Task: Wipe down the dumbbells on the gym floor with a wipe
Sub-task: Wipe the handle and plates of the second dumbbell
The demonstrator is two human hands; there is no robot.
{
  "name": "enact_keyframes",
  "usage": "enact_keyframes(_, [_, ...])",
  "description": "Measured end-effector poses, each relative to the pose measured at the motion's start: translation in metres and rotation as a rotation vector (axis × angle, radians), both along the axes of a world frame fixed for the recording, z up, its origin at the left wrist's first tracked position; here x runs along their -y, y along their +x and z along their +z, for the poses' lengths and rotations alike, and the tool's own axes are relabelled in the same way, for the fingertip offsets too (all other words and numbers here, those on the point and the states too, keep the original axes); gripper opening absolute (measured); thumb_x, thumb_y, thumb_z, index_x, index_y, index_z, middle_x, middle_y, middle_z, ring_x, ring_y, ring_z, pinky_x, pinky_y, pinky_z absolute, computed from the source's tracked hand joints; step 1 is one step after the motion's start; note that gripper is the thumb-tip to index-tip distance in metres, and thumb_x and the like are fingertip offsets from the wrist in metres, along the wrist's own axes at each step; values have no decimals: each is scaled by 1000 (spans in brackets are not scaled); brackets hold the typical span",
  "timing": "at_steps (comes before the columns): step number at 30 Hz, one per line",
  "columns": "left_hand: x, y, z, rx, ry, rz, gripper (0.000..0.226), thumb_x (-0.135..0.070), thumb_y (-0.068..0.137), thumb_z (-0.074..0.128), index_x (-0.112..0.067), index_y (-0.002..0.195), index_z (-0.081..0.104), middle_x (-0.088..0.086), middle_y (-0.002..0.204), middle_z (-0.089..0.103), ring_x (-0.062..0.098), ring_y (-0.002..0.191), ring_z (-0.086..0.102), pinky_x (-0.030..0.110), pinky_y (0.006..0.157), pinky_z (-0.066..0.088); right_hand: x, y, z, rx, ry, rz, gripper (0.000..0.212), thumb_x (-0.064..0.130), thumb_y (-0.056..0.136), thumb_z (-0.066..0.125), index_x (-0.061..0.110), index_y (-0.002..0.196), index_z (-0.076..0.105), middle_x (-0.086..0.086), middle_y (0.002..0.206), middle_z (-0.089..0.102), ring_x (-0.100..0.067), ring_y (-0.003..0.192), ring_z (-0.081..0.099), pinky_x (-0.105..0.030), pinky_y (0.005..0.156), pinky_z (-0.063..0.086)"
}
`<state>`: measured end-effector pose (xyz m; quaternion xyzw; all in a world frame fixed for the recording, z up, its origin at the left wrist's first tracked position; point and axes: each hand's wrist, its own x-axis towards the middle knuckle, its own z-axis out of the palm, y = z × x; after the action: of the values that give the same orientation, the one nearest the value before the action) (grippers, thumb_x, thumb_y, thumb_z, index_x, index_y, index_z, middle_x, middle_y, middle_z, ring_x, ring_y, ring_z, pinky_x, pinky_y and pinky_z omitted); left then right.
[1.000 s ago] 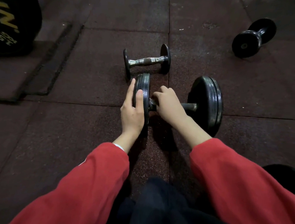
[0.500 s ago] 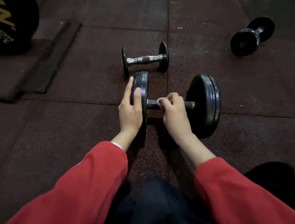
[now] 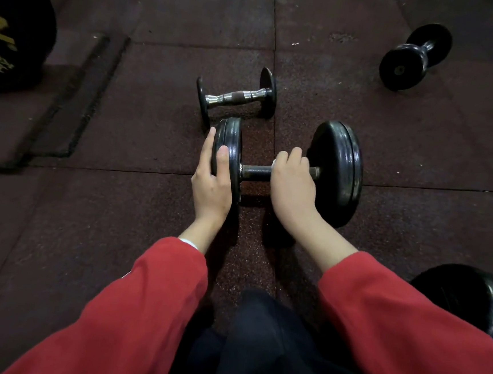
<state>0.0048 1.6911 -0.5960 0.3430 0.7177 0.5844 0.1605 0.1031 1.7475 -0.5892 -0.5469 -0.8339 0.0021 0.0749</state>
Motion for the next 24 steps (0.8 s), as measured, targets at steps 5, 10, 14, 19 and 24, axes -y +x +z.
enact_keyframes(5, [1, 0, 0, -1, -5, -6, 55, -39, 89, 33, -19, 139, 41, -3, 145, 43, -10, 120, 33, -7, 94, 21, -18, -5, 16, 181, 38, -168, 38, -1, 87, 31, 4, 101, 66, -10, 103, 61, -21, 88, 64, -23, 59, 53])
enact_keyframes(10, [3, 0, -1, -14, 5, 0, 54, -38, 89, 33, -18, 139, 41, -2, 144, 43, -11, 121, 32, -5, 96, 21, -12, -1, 14, 248, 27, -126, 34, -3, 96, 29, -11, 123, 47, -20, 123, 45, -30, 107, 54, -30, 76, 53])
enact_keyframes(14, [3, 1, -2, -2, 1, 3, 54, -39, 89, 33, -20, 139, 40, -3, 144, 43, -2, 128, 36, -3, 97, 22, -7, -4, 14, 368, 9, -102, 34, -3, 95, 29, -10, 121, 49, -18, 120, 48, -27, 103, 57, -27, 73, 54])
enact_keyframes(19, [1, 0, 0, -4, 1, -10, 55, -39, 89, 33, -19, 139, 40, -2, 145, 43, -3, 126, 35, -4, 97, 21, -18, -4, 24, 436, -33, -76, 36, -1, 96, 28, -9, 124, 50, -20, 122, 46, -30, 106, 56, -26, 78, 52])
enact_keyframes(24, [2, 0, 0, -6, 12, -14, 54, -37, 90, 34, -17, 139, 40, -1, 145, 43, -6, 123, 33, -4, 98, 21, -8, 1, 21, 484, -59, -97, 36, 1, 96, 28, -12, 121, 51, -24, 119, 47, -33, 101, 57, -29, 74, 53])
